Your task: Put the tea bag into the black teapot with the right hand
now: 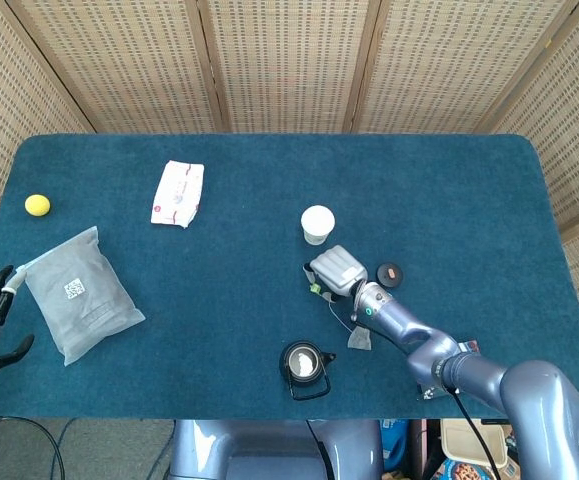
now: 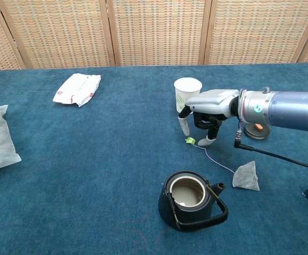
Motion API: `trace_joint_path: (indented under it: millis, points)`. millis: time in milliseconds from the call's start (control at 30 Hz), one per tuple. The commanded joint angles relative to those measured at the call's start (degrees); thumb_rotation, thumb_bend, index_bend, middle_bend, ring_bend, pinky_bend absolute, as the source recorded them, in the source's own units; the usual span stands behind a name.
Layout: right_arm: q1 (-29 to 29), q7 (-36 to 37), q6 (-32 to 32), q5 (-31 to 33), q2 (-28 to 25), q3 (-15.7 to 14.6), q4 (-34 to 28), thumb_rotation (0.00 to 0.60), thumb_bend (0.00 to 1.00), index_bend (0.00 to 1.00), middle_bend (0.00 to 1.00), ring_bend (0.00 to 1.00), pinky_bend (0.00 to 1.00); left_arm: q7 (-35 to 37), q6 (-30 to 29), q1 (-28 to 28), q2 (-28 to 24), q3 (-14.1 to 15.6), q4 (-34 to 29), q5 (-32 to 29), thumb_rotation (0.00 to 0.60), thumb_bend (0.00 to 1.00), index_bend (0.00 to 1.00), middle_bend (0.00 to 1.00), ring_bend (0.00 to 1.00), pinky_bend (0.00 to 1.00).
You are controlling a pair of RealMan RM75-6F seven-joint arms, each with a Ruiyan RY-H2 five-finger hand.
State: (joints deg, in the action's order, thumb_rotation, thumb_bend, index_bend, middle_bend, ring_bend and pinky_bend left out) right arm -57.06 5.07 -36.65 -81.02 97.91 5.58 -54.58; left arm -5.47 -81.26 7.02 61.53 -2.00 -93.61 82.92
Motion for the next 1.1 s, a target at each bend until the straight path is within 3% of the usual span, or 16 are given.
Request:
trace_joint_path:
  millis: [33,1100]
  points:
    - [-0.1,0.2,0.0,-0.2,0.2,0.0,0.2,0.600,0.41,0.50,0.97,1.00,1.00,0.1,0.0,-0.1,0.0,0.0,0.1,-0.1,0.600,0.32,0.00,0.00,0.00,0.00]
    - [-0.8,0.5,1.9,0.5,2.0,-0.1,2.8,0.600,0.41,0.51,0.97,1.00,1.00,0.5,0.2,-0.2,0.4,-0.1,0.9,-0.4,0.600,0.32,0.00,0.00,0.00,0.00]
